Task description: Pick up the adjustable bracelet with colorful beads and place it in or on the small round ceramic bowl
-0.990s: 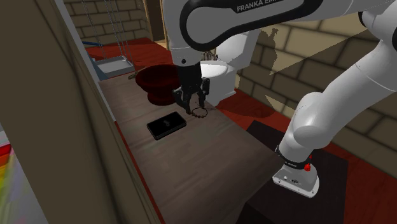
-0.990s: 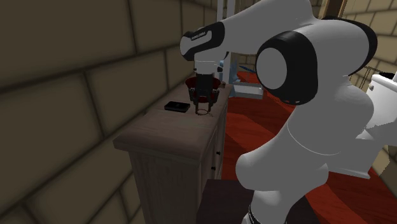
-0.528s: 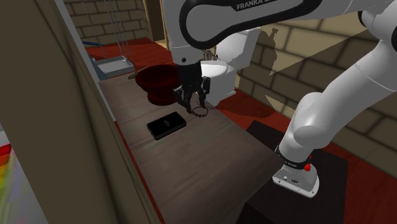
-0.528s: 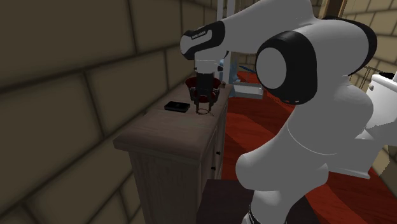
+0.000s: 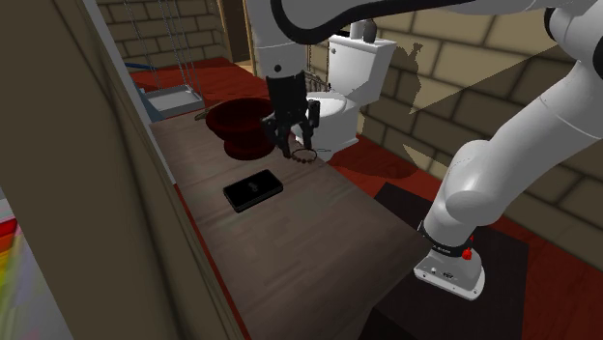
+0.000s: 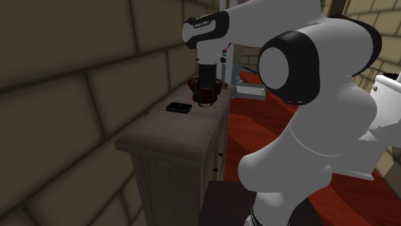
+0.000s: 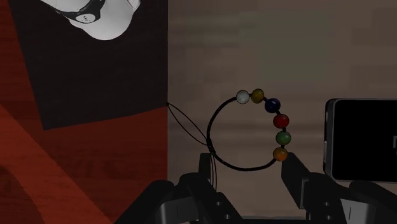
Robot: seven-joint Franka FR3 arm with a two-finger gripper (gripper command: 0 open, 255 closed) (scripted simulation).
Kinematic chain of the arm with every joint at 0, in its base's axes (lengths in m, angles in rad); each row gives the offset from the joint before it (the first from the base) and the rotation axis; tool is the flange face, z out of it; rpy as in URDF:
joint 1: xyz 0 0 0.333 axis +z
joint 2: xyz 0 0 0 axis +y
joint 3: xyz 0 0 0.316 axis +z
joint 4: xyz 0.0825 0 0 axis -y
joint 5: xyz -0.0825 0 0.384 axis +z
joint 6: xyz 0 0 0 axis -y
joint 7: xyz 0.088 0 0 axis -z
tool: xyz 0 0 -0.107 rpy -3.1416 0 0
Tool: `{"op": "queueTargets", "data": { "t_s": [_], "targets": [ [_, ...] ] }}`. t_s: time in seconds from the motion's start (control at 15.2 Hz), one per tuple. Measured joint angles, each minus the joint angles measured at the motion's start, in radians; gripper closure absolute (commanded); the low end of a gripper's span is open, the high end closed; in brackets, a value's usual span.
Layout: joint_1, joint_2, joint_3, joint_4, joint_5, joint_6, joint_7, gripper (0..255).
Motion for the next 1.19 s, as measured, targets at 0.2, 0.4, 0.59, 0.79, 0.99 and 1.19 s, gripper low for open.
{"op": "queueTargets", "data": {
  "t_s": [0.2, 0.4, 0.59, 0.79, 0.99, 1.19],
  "targets": [
    [-0.001, 0.002, -0.002, 0.044, -0.002, -0.041, 0.006, 255],
    [-0.003, 0.009, -0.006, 0.088, -0.006, -0.079, 0.009, 255],
    [-0.005, 0.015, -0.009, 0.136, -0.008, -0.121, 0.014, 255],
    [-0.006, 0.022, -0.012, 0.183, -0.011, -0.16, 0.019, 255],
    [-0.007, 0.032, -0.012, 0.233, -0.013, -0.201, 0.027, 255],
    [-0.009, 0.048, -0.013, 0.286, -0.017, -0.237, 0.032, 255]
  ]
}}
